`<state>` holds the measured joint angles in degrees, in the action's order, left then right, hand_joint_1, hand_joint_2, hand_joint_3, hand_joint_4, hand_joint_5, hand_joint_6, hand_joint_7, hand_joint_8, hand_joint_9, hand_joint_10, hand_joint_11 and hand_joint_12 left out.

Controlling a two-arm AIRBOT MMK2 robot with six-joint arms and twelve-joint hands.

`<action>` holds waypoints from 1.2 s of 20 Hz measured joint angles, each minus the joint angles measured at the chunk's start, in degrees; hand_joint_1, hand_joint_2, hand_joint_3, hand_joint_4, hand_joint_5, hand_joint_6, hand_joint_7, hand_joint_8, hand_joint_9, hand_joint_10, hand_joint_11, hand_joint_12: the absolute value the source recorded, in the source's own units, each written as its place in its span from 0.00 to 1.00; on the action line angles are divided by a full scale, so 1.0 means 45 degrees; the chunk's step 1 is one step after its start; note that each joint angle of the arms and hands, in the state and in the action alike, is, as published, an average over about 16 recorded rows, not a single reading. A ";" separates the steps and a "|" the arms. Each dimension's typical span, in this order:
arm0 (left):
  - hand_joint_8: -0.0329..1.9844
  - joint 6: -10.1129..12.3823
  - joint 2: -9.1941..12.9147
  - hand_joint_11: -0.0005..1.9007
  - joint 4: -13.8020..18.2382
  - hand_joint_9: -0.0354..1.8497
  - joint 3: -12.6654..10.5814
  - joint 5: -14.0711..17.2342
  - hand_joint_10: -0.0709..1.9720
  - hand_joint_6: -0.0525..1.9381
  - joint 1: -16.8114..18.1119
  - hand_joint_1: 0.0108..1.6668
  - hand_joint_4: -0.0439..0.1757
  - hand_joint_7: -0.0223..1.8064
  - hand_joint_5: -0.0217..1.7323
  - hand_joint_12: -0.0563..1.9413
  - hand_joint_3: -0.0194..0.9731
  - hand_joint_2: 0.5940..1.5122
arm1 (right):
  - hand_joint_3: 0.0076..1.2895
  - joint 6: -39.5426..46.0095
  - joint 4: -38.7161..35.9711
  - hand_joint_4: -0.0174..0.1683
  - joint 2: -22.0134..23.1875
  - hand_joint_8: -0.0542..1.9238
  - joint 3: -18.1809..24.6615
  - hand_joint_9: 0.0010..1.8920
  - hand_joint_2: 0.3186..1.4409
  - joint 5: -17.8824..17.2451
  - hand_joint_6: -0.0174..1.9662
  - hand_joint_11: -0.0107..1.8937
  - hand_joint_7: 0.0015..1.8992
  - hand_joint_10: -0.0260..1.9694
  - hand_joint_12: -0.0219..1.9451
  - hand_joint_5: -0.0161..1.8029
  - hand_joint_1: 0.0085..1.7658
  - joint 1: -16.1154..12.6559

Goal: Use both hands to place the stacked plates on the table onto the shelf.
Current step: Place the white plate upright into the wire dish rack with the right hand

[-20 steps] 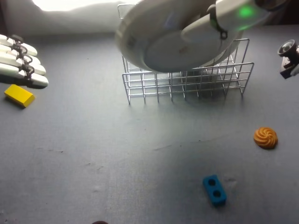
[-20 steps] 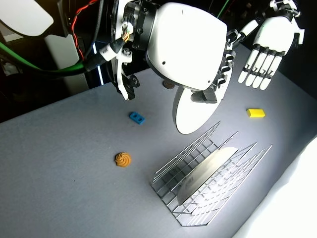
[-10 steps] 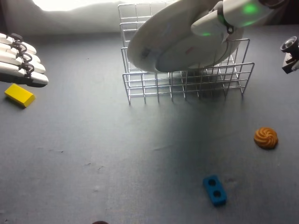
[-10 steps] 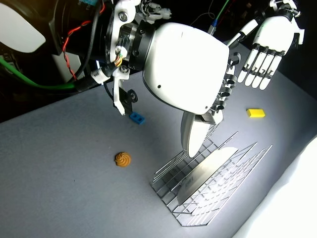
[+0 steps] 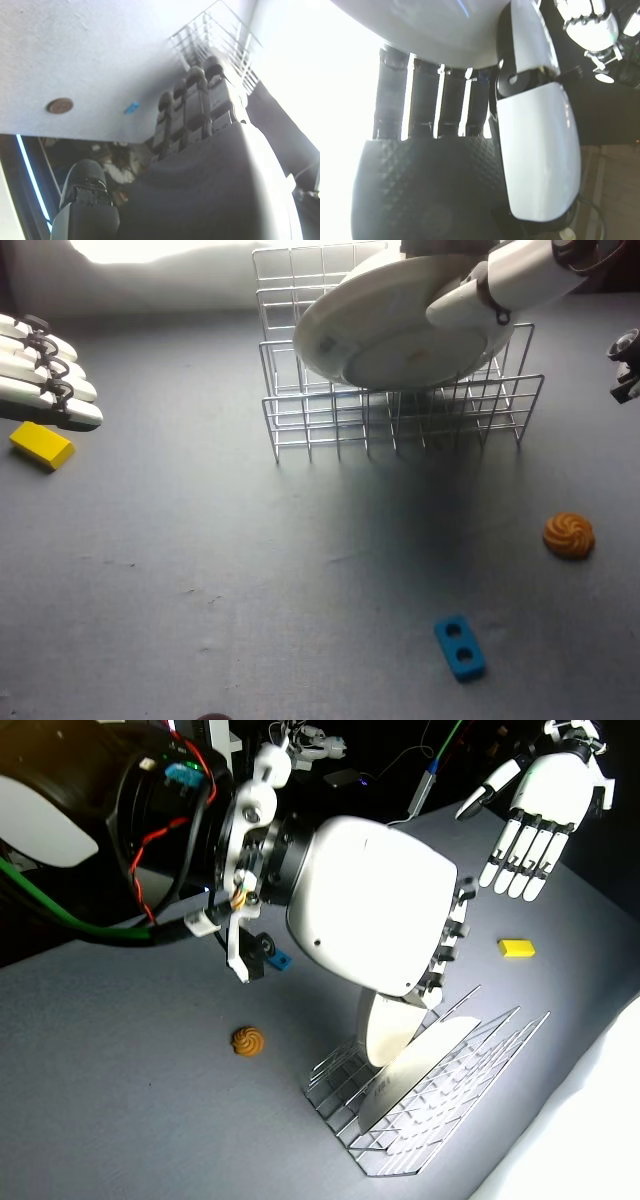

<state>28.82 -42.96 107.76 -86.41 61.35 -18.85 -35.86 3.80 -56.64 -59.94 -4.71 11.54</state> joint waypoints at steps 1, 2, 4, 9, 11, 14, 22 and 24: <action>0.02 0.0000 -0.0004 0.01 0.0012 0.07 0.0000 0.0000 0.04 0.04 0.0000 0.01 0.22 0.07 0.08 0.12 0.03 0.59 | 0.00 -0.0012 0.0005 0.05 -0.0051 0.54 -0.0083 0.59 0.62 -0.0042 0.40 0.47 0.57 0.45 0.68 0.54 0.71 0.0079; 0.02 0.0000 -0.0010 0.01 0.0025 0.07 0.0000 0.0001 0.04 0.04 0.0000 0.01 0.22 0.07 0.08 0.12 0.03 0.59 | 0.00 -0.0022 0.0012 0.05 -0.0104 0.54 -0.0168 0.59 0.62 -0.0087 0.40 0.47 0.57 0.45 0.68 0.54 0.71 0.0156; 0.02 -0.0001 -0.0024 0.01 0.0048 0.07 0.0000 0.0001 0.04 0.04 0.0000 0.01 0.22 0.07 0.07 0.12 0.03 0.59 | 0.00 -0.0044 0.0027 0.05 -0.0218 0.54 -0.0340 0.59 0.62 -0.0183 0.40 0.48 0.57 0.44 0.67 0.54 0.71 0.0316; 0.02 -0.0003 -0.0052 0.01 0.0089 0.07 0.0000 0.0003 0.04 0.03 0.0000 0.01 0.22 0.07 0.07 0.11 0.03 0.59 | 0.00 -0.0186 0.0060 0.05 -0.0559 0.53 -0.0784 0.60 0.62 -0.0407 0.41 0.48 0.58 0.41 0.66 0.53 0.70 0.0682; 0.02 -0.0003 -0.0063 0.01 0.0101 0.07 0.0000 0.0003 0.04 0.03 0.0000 0.01 0.22 0.07 0.07 0.11 0.03 0.59 | 0.00 -0.0258 0.0072 0.05 -0.0721 0.53 -0.0969 0.61 0.62 -0.0494 0.41 0.48 0.58 0.39 0.65 0.53 0.70 0.0821; 0.02 -0.0004 -0.0080 0.01 0.0116 0.07 0.0000 0.0003 0.04 0.03 0.0000 0.01 0.22 0.07 0.07 0.10 0.03 0.59 | 0.00 -0.0401 0.0088 0.05 -0.0965 0.52 -0.1237 0.61 0.62 -0.0621 0.41 0.49 0.58 0.37 0.64 0.52 0.70 0.1024; 0.02 -0.0006 -0.0111 0.01 0.0134 0.08 0.0000 0.0002 0.04 0.03 0.0000 0.01 0.22 0.08 0.07 0.11 0.03 0.59 | 0.00 -0.0879 0.0107 0.04 -0.1488 0.51 -0.1710 0.59 0.62 -0.0918 0.42 0.47 0.56 0.40 0.65 0.51 0.69 0.1418; 0.02 -0.0006 -0.0124 0.01 0.0139 0.08 0.0000 0.0003 0.04 0.03 0.0000 0.01 0.22 0.08 0.07 0.11 0.03 0.59 | 0.00 -0.0987 0.0107 0.03 -0.1579 0.48 -0.1771 0.58 0.62 -0.0988 0.42 0.45 0.56 0.39 0.65 0.51 0.69 0.1501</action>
<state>28.80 -43.52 108.39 -86.41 61.36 -18.85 -40.30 4.28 -63.75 -67.91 -9.15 18.29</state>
